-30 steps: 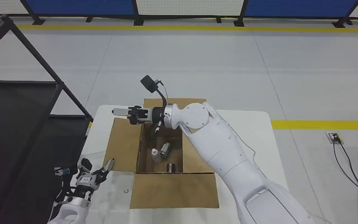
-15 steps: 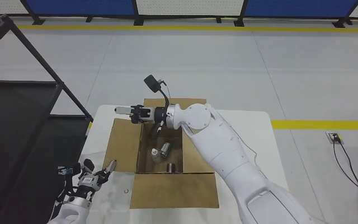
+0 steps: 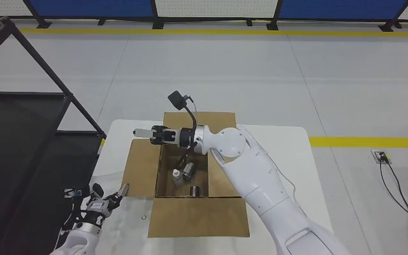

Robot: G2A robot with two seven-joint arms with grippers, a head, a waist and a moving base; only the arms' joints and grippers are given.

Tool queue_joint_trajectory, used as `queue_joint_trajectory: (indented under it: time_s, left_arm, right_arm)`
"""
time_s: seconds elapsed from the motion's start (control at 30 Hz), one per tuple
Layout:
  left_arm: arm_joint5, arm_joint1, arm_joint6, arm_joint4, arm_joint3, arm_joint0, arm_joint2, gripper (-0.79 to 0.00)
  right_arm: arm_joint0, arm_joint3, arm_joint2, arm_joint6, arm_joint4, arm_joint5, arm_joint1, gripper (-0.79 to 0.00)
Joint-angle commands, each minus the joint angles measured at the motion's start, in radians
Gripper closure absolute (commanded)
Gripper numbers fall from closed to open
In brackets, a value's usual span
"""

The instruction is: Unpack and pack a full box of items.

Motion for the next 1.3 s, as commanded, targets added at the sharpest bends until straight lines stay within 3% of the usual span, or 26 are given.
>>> queue_joint_trajectory:
  time_s: [0.0, 0.7, 0.97, 1.27]
  left_arm:
    - [0.000, 0.000, 0.001, -0.006, -0.003, 0.005, -0.007, -0.785]
    - [-0.093, 0.001, 0.026, -0.173, -0.065, 0.075, -0.126, -0.785]
    - [-0.130, 0.000, 0.019, -0.262, -0.153, 0.124, -0.177, -0.785]
    - [-0.203, -0.001, -0.016, -0.329, -0.281, 0.188, -0.197, -0.785]
  right_arm:
    - [-0.007, -0.018, 0.003, 0.003, -0.001, 0.008, 0.003, -0.785]
    - [0.003, -0.037, -0.016, 0.050, -0.013, 0.077, 0.016, -0.785]
    - [-0.005, -0.080, 0.007, 0.072, -0.035, 0.083, 0.035, -0.785]
    - [-0.104, -0.272, 0.074, 0.174, -0.080, 0.107, 0.086, -0.785]
